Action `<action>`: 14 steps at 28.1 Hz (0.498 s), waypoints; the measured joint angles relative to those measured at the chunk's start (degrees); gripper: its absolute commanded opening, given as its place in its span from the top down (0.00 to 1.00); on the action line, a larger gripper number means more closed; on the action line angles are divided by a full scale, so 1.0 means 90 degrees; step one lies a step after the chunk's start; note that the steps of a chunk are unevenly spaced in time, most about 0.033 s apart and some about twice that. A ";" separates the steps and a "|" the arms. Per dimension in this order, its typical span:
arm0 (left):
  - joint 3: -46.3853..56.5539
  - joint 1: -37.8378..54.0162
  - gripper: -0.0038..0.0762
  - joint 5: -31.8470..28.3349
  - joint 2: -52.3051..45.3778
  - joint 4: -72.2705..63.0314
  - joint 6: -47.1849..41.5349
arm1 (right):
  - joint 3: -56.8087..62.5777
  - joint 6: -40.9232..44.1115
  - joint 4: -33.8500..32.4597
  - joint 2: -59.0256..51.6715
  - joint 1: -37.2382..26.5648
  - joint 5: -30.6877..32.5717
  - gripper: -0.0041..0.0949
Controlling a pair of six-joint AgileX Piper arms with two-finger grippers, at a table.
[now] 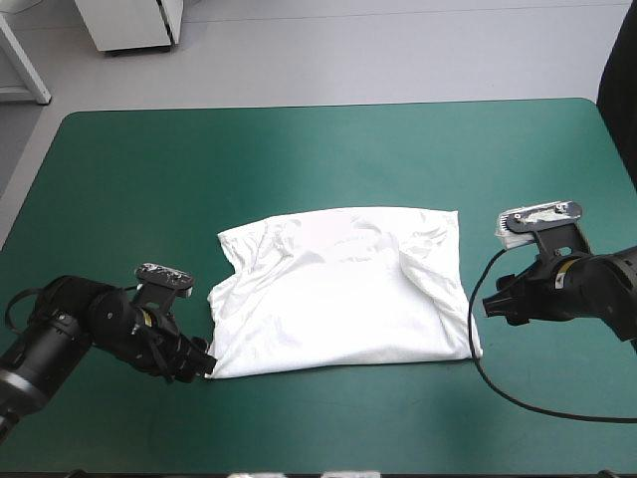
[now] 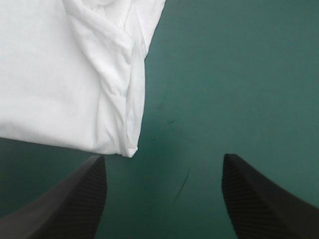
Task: Fold the cloth
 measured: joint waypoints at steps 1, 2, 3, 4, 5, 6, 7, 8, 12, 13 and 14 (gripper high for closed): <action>0.0053 0.0000 0.28 -0.0201 0.0233 -0.0019 0.0020 | 0.0102 0.0001 0.0000 0.0000 0.0000 0.0000 0.32; 0.0054 0.0000 0.28 -0.0320 0.0378 -0.0027 0.0028 | 0.0163 0.0007 0.0000 0.0000 0.0000 0.0000 0.32; 0.0054 0.0000 0.28 -0.0464 0.0528 -0.0041 0.0048 | 0.0220 0.0007 0.0000 0.0000 0.0000 -0.0006 0.32; 0.0054 0.0000 0.28 -0.0595 0.0683 -0.0041 0.0048 | 0.0260 0.0007 0.0000 0.0000 0.0000 -0.0006 0.32; 0.0054 0.0000 0.28 -0.0690 0.0811 -0.0041 0.0048 | 0.0294 0.0007 0.0000 0.0000 0.0000 -0.0006 0.32; 0.0054 0.0000 0.28 -0.0790 0.0976 -0.0046 0.0048 | 0.0316 0.0007 0.0000 0.0006 0.0000 -0.0006 0.32; 0.0054 0.0000 0.28 -0.0880 0.1147 -0.0046 0.0048 | 0.0324 0.0007 -0.0006 0.0006 0.0000 -0.0006 0.32; 0.0054 0.0000 0.28 -0.0957 0.1317 -0.0046 0.0048 | 0.0324 0.0007 -0.0002 0.0006 0.0000 -0.0006 0.32; 0.0054 0.0000 0.28 -0.1177 0.1915 -0.0208 0.0153 | 0.0324 0.0007 -0.0002 0.0006 0.0000 -0.0006 0.32; 0.0054 0.0000 0.28 -0.1226 0.2047 -0.0286 0.0195 | 0.0324 0.0007 -0.0002 0.0006 0.0000 -0.0006 0.32; 0.0054 0.0000 0.28 -0.1270 0.2170 -0.0345 0.0223 | 0.0324 0.0016 -0.0002 0.0006 0.0000 -0.0006 0.32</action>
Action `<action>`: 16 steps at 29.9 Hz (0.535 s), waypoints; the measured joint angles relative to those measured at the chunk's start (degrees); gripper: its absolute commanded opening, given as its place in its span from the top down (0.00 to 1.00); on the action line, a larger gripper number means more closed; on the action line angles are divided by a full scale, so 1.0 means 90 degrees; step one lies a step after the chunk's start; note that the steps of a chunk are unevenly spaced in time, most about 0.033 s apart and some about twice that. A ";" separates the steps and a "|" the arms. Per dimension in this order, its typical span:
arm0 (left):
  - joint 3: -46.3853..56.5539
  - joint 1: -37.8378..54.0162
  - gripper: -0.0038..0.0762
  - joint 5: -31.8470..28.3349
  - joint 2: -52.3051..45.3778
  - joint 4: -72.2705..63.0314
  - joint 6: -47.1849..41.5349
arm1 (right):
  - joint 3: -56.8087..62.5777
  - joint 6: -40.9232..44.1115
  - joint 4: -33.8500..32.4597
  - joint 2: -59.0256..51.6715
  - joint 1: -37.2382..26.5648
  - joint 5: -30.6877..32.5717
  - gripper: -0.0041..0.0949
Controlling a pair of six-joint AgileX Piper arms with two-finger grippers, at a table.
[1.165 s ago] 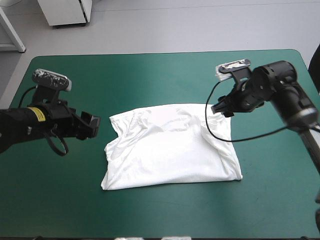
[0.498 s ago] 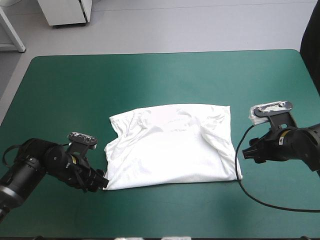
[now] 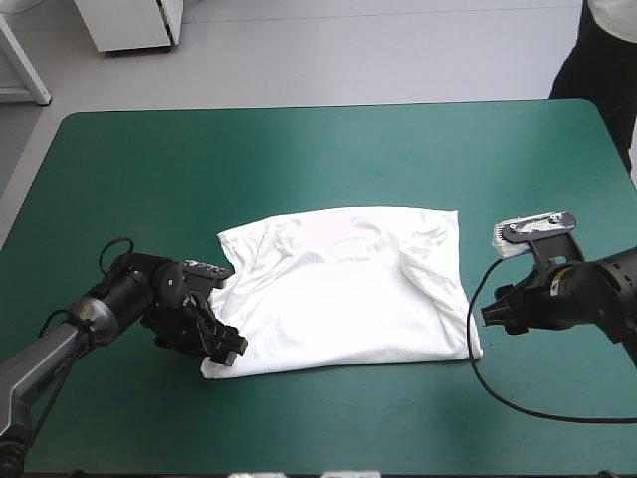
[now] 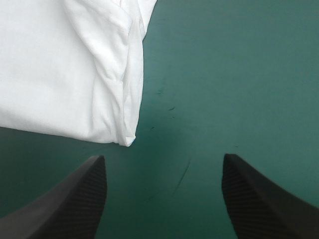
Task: Fold the cloth
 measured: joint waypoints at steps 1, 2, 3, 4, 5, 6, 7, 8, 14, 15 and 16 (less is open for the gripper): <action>0.0000 0.0000 0.28 -0.0032 0.0086 -0.0044 0.0019 | 0.0000 0.0012 0.0000 0.0006 0.0000 0.0000 0.32; 0.0000 0.0000 0.28 -0.0075 0.0187 -0.0084 0.0034 | 0.0000 0.0017 0.0000 0.0013 0.0000 0.0000 0.32; 0.0000 -0.0034 0.28 -0.0080 0.0267 -0.0092 0.0037 | 0.0000 0.0036 0.0000 0.0034 0.0000 0.0000 0.32; -0.0007 -0.0061 0.29 -0.0089 0.0305 -0.0078 0.0037 | 0.0005 0.0050 0.0000 0.0057 0.0000 0.0000 0.32; -0.0007 -0.0107 0.29 -0.0089 0.0319 -0.0047 0.0037 | 0.0023 0.0059 0.0000 0.0103 0.0000 0.0000 0.32; -0.0007 -0.0160 0.30 -0.0101 0.0360 -0.0004 0.0037 | 0.0058 0.0073 0.0000 0.0149 0.0000 0.0000 0.32; 0.0006 -0.0208 0.31 -0.0107 0.0376 0.0039 0.0037 | 0.0098 0.0088 0.0000 0.0203 0.0000 -0.0021 0.32; 0.0029 -0.0269 0.34 -0.0107 0.0404 0.0089 0.0037 | 0.0162 0.0095 0.0000 0.0241 0.0000 -0.0048 0.32; 0.0120 -0.0431 0.59 -0.0180 0.0538 0.0414 -0.0019 | 0.0786 0.0259 0.0000 0.0557 0.0000 -0.0660 0.32; 0.0120 -0.0431 0.62 -0.0180 0.0561 0.0437 -0.0019 | 0.0919 0.0287 0.0000 0.0587 0.0000 -0.0809 0.32; 0.0114 -0.0431 0.67 -0.0180 0.0595 0.0451 -0.0019 | 0.1028 0.0307 0.0007 0.0614 0.0000 -0.0943 0.32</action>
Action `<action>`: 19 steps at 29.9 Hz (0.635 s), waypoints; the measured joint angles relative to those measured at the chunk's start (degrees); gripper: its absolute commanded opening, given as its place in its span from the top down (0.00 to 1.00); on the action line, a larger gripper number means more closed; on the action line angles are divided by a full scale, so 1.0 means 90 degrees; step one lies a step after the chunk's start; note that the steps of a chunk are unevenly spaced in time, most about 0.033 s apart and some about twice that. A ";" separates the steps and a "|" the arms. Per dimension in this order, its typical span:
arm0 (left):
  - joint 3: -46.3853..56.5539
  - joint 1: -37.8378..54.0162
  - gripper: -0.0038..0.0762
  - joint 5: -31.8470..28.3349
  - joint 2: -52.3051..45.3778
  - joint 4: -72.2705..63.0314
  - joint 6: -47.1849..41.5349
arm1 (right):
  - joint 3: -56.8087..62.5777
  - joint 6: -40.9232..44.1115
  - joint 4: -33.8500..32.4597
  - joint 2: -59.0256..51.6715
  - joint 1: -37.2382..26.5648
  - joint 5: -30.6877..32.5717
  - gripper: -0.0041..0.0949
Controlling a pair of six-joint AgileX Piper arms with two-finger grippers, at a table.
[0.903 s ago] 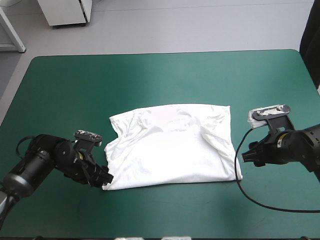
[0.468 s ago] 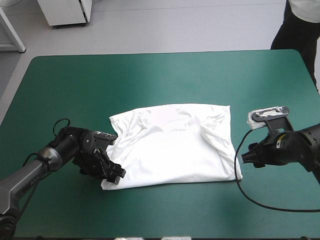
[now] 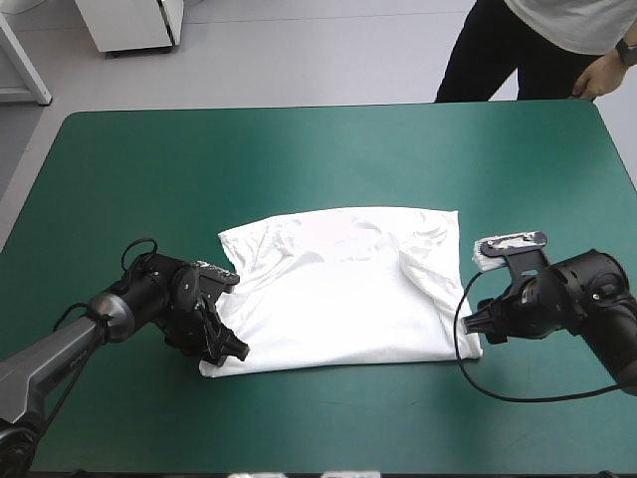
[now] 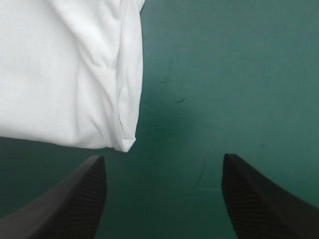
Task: Fold the cloth
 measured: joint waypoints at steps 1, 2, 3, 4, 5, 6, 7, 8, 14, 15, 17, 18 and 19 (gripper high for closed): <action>-0.0015 0.0006 0.71 0.0000 0.0041 0.0000 0.0000 | 0.0128 0.0015 0.0019 0.0025 0.0000 -0.0124 0.32; -0.0041 0.0006 0.75 0.0007 0.0080 -0.0006 0.0007 | 0.0246 0.0022 0.0043 0.0065 0.0000 -0.0238 0.32; -0.0051 0.0006 0.78 0.0012 0.0095 -0.0023 0.0013 | 0.0353 0.0022 0.0066 0.0098 0.0000 -0.0329 0.32; -0.0059 0.0006 0.81 0.0012 0.0128 -0.0035 0.0041 | 0.0447 0.0029 0.0126 0.0141 0.0000 -0.0439 0.32; -0.0077 0.0006 0.83 0.0012 0.0159 -0.0061 0.0098 | 0.0526 0.0035 0.0202 0.0178 0.0000 -0.0538 0.32; -0.0105 0.0006 0.85 0.0032 0.0191 -0.0087 0.0166 | 0.0572 0.0035 0.0265 0.0233 0.0000 -0.0615 0.32; -0.0130 0.0006 0.88 0.0046 0.0220 -0.0130 0.0245 | 0.0603 0.0035 0.0347 0.0301 0.0000 -0.0670 0.32; -0.0130 0.0006 0.90 0.0046 0.0235 -0.0171 0.0319 | 0.0625 0.0035 0.0410 0.0374 0.0000 -0.0733 0.32; -0.0142 0.0039 0.96 -0.0011 0.0270 -0.0408 0.0644 | 0.0625 -0.0092 0.0687 0.0928 0.0000 -0.1079 0.32; -0.0142 0.0039 0.96 -0.0017 0.0275 -0.0420 0.0662 | 0.0625 -0.0107 0.0705 0.1076 0.0000 -0.1133 0.32; -0.0142 0.0061 0.96 -0.0017 0.0275 -0.0453 0.0693 | 0.0625 -0.0105 0.0705 0.1311 0.0000 -0.1182 0.32; -0.0142 0.0066 0.96 -0.0017 0.0275 -0.0467 0.0700 | 0.0625 -0.0105 0.0710 0.1439 0.0000 -0.1200 0.32; -0.0142 0.0066 0.96 -0.0017 0.0275 -0.0474 0.0700 | 0.0625 -0.0105 0.0710 0.1538 0.0000 -0.1211 0.32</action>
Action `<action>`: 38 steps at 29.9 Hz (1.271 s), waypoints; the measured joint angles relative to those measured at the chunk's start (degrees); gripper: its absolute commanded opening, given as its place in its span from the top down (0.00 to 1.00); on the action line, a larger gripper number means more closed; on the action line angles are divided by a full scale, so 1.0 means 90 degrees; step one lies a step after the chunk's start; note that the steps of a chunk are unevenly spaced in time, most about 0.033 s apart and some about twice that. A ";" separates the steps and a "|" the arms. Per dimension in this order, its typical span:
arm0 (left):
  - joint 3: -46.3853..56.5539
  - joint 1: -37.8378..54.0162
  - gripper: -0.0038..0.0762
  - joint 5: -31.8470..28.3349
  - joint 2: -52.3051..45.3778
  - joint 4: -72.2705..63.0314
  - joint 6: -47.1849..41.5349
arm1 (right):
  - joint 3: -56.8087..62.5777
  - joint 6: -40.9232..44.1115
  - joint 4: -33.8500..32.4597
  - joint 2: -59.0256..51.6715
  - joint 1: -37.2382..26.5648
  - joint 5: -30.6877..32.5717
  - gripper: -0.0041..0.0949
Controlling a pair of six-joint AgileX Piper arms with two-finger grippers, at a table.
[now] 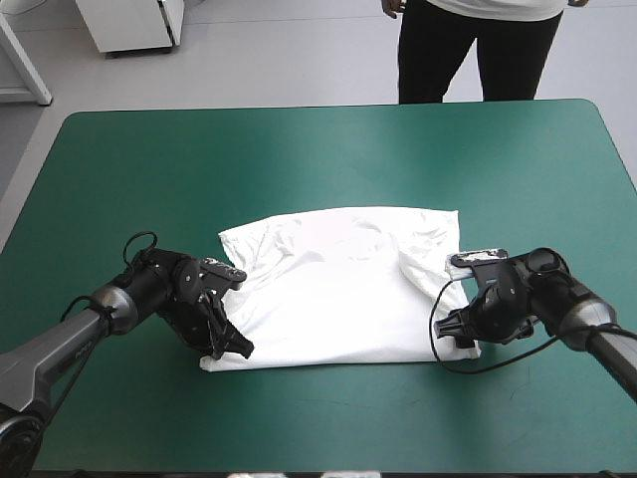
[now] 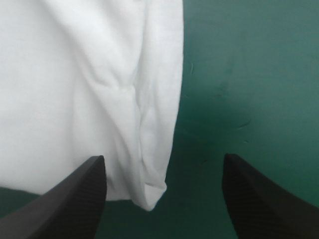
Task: Fold the cloth
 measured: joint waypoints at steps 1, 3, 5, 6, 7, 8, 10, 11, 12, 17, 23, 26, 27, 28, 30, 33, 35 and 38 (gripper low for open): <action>0.0000 0.0001 0.96 0.0000 0.0002 -0.0019 0.0000 | 0.0000 0.0000 0.0000 0.0114 0.0000 -0.0018 0.34; 0.0000 0.0001 0.96 -0.0028 0.0007 -0.0036 0.0000 | 0.0000 -0.0002 0.0022 0.0307 0.0000 -0.0041 0.39; 0.0000 0.0001 0.96 -0.0051 0.0007 -0.0081 0.0000 | 0.0000 -0.0061 0.0116 0.0442 0.0000 -0.0064 0.47; 0.0000 0.0001 0.96 -0.0066 0.0007 -0.0103 0.0000 | 0.0000 -0.0105 0.0183 0.0494 0.0000 -0.0082 0.51; 0.0000 0.0001 0.96 -0.0080 0.0007 -0.0128 0.0000 | -0.0006 -0.0174 0.0245 0.0557 0.0000 -0.0105 0.56; 0.0000 0.0006 0.96 -0.0095 0.0013 -0.0157 0.0000 | -0.0020 -0.0239 0.0285 0.0582 0.0000 -0.0105 0.61; 0.0000 0.0006 0.96 -0.0127 0.0019 -0.0182 0.0000 | -0.0040 -0.0437 0.0371 0.0650 -0.0027 -0.0114 0.72; 0.0000 0.0006 0.96 -0.0139 0.0024 -0.0202 0.0000 | -0.0065 -0.0554 0.0431 0.0698 -0.0035 -0.0114 0.77; 0.0000 0.0006 0.96 -0.0155 0.0024 -0.0217 0.0000 | -0.0082 -0.0641 0.0521 0.0749 -0.0035 -0.0114 0.83; 0.0000 0.0006 0.96 -0.0187 0.0029 -0.0277 0.0005 | -0.0191 -0.1042 0.1055 0.0956 -0.0049 -0.0133 0.97; 0.0040 0.0006 0.96 -0.0283 -0.0114 -0.0343 0.0023 | -0.0198 -0.1128 0.1238 0.0909 -0.0054 -0.0149 0.97; 0.0199 0.0001 0.96 -0.0513 -0.0359 -0.0562 0.0002 | -0.0152 -0.1128 0.1287 0.0774 -0.0054 -0.0134 0.97; 0.0261 -0.0019 0.96 -0.0591 -0.0459 -0.0709 -0.0004 | -0.0122 -0.1110 0.1294 0.0730 -0.0054 -0.0126 0.97; 0.0320 -0.0063 0.96 -0.0650 -0.0572 -0.0864 -0.0019 | -0.0094 -0.1077 0.1301 0.0667 -0.0041 -0.0070 0.97; 0.0432 -0.0120 0.96 -0.0620 -0.0776 -0.1070 -0.0047 | -0.0034 -0.1012 0.1238 0.0499 -0.0033 0.0151 0.97; 0.0555 -0.0131 0.96 -0.0298 -0.1222 -0.1061 -0.0158 | -0.0011 -0.0869 0.1015 0.0040 -0.0033 0.0461 0.97; 0.0560 -0.0131 0.96 -0.0115 -0.1630 -0.1001 -0.0258 | -0.0011 -0.0764 0.0851 -0.0309 -0.0033 0.0659 0.97; 0.0560 -0.0131 0.96 0.0153 -0.2162 -0.0953 -0.0345 | -0.0004 -0.0695 0.0669 -0.0822 -0.0033 0.0879 0.97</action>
